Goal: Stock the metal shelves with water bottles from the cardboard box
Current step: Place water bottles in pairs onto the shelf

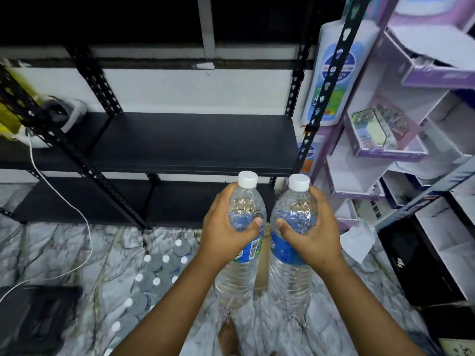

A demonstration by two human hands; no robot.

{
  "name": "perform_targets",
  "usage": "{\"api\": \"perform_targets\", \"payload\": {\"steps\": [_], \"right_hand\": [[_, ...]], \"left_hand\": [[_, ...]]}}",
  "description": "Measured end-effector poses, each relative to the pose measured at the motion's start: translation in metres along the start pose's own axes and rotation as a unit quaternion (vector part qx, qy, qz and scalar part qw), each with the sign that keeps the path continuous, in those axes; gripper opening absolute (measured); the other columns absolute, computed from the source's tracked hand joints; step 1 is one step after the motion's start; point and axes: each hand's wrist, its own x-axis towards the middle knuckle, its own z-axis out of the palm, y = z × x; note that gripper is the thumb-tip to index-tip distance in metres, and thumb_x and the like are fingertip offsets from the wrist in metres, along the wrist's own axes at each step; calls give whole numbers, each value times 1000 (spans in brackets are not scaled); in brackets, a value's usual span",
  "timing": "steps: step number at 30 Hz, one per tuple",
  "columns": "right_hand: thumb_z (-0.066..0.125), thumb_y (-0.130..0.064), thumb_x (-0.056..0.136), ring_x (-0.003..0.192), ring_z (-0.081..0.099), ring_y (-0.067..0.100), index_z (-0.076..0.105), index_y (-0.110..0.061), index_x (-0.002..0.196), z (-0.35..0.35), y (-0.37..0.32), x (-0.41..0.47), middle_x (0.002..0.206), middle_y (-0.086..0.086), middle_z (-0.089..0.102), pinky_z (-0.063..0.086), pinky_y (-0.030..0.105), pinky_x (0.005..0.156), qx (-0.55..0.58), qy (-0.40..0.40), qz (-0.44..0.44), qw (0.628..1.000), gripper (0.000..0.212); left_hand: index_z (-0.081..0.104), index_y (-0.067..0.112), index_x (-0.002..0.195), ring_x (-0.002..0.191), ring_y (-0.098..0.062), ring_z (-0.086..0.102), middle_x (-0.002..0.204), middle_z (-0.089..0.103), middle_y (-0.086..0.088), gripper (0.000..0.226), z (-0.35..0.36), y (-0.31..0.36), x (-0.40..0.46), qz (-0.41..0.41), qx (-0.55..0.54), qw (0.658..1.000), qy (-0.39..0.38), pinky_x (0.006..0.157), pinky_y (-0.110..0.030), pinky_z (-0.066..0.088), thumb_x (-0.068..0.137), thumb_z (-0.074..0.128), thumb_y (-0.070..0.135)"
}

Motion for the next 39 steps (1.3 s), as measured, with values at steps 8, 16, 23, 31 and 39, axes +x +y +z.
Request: {"api": "perform_targets", "payload": {"steps": [8, 16, 23, 31, 39], "right_hand": [[69, -55, 60, 117, 54, 18, 43, -20, 136, -28, -49, 29, 128, 0, 54, 46, 42, 101, 2, 22, -54, 998, 87], [80, -41, 63, 118, 50, 14, 41, -24, 136, -66, -111, 59, 128, -5, 51, 40, 29, 101, 16, 53, -136, 989, 84], [84, -29, 67, 110, 49, 3, 41, -28, 131, -99, -158, 74, 120, -12, 50, 35, 8, 95, 32, 85, -222, 971, 78], [78, -39, 68, 114, 49, 8, 39, -34, 131, -123, -213, 85, 123, -11, 49, 34, 21, 95, 34, 103, -286, 952, 74], [79, -35, 69, 115, 47, 1, 44, -23, 134, -126, -263, 112, 125, -12, 51, 29, -1, 93, 44, 115, -347, 930, 75]], "left_hand": [[38, 56, 124, 110, -6, 60, 122, 59, 10, 68, -14, 54, 24, 78, -4, 996, 34, 91, -20, 50, 69, 75, 42], [38, 45, 132, 115, -10, 58, 128, 57, 7, 73, -33, 123, 51, 159, 9, 984, 81, 97, -28, 48, 74, 80, 29], [38, 47, 131, 112, -9, 60, 125, 59, 9, 70, -47, 181, 54, 225, -3, 968, 111, 95, -32, 51, 72, 75, 40], [38, 56, 121, 105, -1, 61, 116, 60, 16, 65, -74, 233, 59, 283, -17, 946, 159, 87, -15, 49, 72, 74, 32], [40, 42, 126, 96, 7, 60, 106, 60, 19, 69, -107, 269, 84, 333, -2, 923, 192, 80, -4, 43, 75, 80, 17]]}}
